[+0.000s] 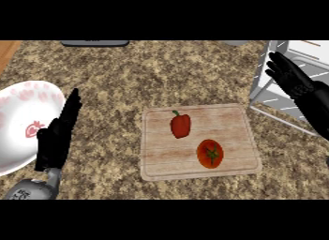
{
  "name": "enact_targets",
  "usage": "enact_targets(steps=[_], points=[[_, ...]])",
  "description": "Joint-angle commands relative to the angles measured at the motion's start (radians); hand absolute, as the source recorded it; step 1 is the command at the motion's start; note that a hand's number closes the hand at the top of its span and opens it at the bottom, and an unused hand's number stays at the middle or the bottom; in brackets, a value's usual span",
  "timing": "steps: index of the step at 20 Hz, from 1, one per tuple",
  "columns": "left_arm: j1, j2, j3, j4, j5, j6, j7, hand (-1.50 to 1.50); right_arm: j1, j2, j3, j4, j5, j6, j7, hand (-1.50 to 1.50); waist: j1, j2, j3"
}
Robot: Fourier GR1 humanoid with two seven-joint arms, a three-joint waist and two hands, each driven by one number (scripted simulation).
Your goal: Pick the tomato from the cutting board and place it in the tiered basket
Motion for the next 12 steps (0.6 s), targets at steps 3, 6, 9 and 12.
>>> enact_targets(steps=[3, 6, 9, 12], points=[[0.078, 0.041, 0.059, 0.048, 0.069, -0.060, -0.006, 0.00, 0.136, 0.242, 0.025, 0.107, -0.203, 0.077, -0.186, 1.50, 0.030, 0.029, 0.011], [0.096, 0.070, 0.084, 0.072, 0.085, -0.069, 0.028, 0.00, 0.205, 0.388, 0.035, 0.192, -0.385, 0.169, -0.246, 1.50, 0.071, 0.062, 0.027], [0.143, 0.068, 0.098, 0.101, 0.138, -0.112, 0.025, 0.00, 0.259, 0.506, -0.024, 0.150, -0.410, 0.211, -0.481, -1.50, 0.013, 0.030, 0.017], [0.149, 0.106, 0.152, 0.157, 0.173, -0.167, -0.009, 0.00, 0.362, 0.422, -0.008, 0.272, -0.059, 0.135, -0.651, -1.50, -0.002, 0.020, 0.005]])
